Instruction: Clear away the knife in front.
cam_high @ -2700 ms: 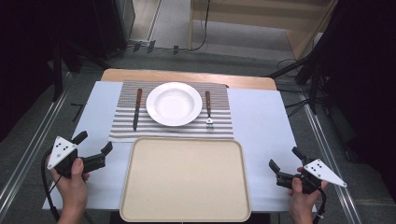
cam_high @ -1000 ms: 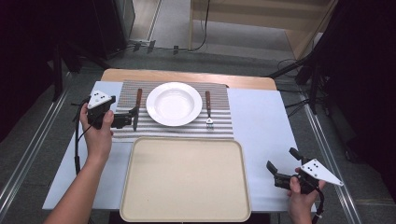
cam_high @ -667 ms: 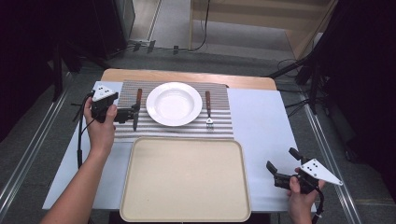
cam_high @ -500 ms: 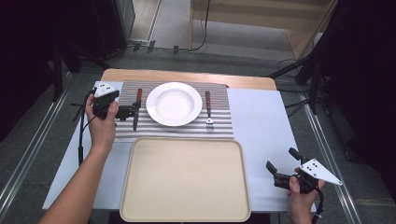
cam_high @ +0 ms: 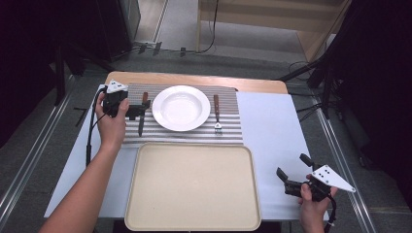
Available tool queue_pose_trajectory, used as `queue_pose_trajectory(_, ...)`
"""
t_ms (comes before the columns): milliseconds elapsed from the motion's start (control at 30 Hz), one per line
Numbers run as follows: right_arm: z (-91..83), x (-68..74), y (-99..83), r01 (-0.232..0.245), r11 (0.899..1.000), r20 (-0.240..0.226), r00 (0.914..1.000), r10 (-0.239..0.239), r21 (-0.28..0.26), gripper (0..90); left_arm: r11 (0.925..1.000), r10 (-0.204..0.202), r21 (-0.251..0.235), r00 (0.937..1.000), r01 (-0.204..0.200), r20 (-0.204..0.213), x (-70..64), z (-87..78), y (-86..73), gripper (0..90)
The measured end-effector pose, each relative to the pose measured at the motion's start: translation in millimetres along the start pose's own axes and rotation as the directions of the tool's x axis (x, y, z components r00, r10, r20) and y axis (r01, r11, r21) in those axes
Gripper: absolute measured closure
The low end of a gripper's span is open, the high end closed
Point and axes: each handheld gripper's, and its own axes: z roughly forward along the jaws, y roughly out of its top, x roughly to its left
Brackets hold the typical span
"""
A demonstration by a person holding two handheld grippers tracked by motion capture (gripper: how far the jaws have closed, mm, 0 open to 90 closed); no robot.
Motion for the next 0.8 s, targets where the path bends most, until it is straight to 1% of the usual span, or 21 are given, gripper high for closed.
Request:
queue_pose_trajectory(33,0.1,0.0,-0.1,-0.003,1.000,0.000,1.0000,0.003,0.001,0.0,0.9999,-0.001,0.010,1.0000,0.001,-0.006,0.8,2.2,0.1,4.5)
queue_pose_trajectory(100,0.4,-0.5,-0.4,-0.002,1.000,-0.001,1.0000,0.002,0.002,0.0,0.9995,-0.021,0.025,0.9998,0.021,-0.009,2.4,6.3,0.2,4.5)
queue_pose_trajectory(133,0.6,-0.9,-0.5,-0.001,1.000,-0.003,1.0000,0.001,0.002,0.0,0.9991,-0.024,0.034,0.9997,0.024,-0.010,3.7,7.5,0.2,4.6)
queue_pose_trajectory(167,0.7,-0.9,-0.6,-0.003,1.000,-0.003,1.0000,0.003,0.003,0.0,0.9983,-0.038,0.044,0.9991,0.039,-0.016,4.9,9.8,0.4,4.9)
queue_pose_trajectory(267,1.1,-0.7,-0.9,-0.004,1.000,-0.005,1.0000,0.004,0.006,0.0,0.9956,-0.052,0.077,0.9982,0.054,-0.029,8.3,16.2,0.7,5.0)
queue_pose_trajectory(367,1.5,0.1,-0.9,-0.005,1.000,-0.009,0.9999,0.005,0.009,0.0,0.9917,-0.066,0.109,0.9976,0.068,-0.023,12.3,22.3,1.1,5.0)
queue_pose_trajectory(433,1.9,0.0,-1.2,-0.004,1.000,-0.009,0.9999,0.004,0.011,0.0,0.9881,-0.082,0.128,0.9964,0.084,-0.020,14.7,26.6,1.4,5.0)
queue_pose_trajectory(467,2.2,0.0,-1.3,-0.005,1.000,-0.009,0.9999,0.005,0.011,0.0,0.9869,-0.080,0.138,0.9963,0.084,-0.032,15.0,28.0,1.8,7.0)
queue_pose_trajectory(500,2.4,-0.2,-1.4,-0.004,1.000,-0.010,0.9999,0.004,0.011,0.0,0.9855,-0.089,0.140,0.9943,0.096,-0.058,15.7,30.0,2.6,12.2)
queue_pose_trajectory(533,2.5,-0.2,-1.5,-0.004,1.000,-0.010,0.9999,0.004,0.012,0.0,0.9839,-0.094,0.148,0.9940,0.101,-0.056,17.1,31.2,3.3,15.5)
queue_pose_trajectory(567,2.7,-0.4,-1.5,-0.003,1.000,-0.010,0.9999,0.003,0.012,0.0,0.9820,-0.102,0.155,0.9937,0.108,-0.046,18.3,32.7,4.0,15.3)
queue_pose_trajectory(600,2.8,-0.3,-1.5,-0.005,1.000,-0.011,0.9999,0.005,0.013,0.0,0.9796,-0.107,0.166,0.9932,0.113,-0.045,19.1,34.7,4.8,15.3)
queue_pose_trajectory(667,3.0,-0.2,-1.6,-0.004,1.000,-0.012,0.9999,0.004,0.014,0.0,0.9723,-0.108,0.201,0.9920,0.119,-0.066,19.8,38.9,7.0,16.8)
queue_pose_trajectory(733,3.2,-0.2,-1.7,-0.005,1.000,-0.013,0.9999,0.005,0.017,0.0,0.9644,-0.113,0.229,0.9893,0.132,-0.093,20.0,42.9,9.1,22.7)
queue_pose_trajectory(767,3.4,-0.4,-1.9,-0.003,1.000,-0.013,0.9999,0.004,0.017,0.0,0.9573,-0.120,0.250,0.9863,0.145,-0.113,20.2,46.2,10.3,25.7)
queue_pose_trajectory(800,3.9,-0.6,-2.1,-0.003,1.000,-0.013,0.9999,0.003,0.018,0.0,0.9514,-0.124,0.267,0.9843,0.154,-0.125,20.6,48.4,11.1,28.0)
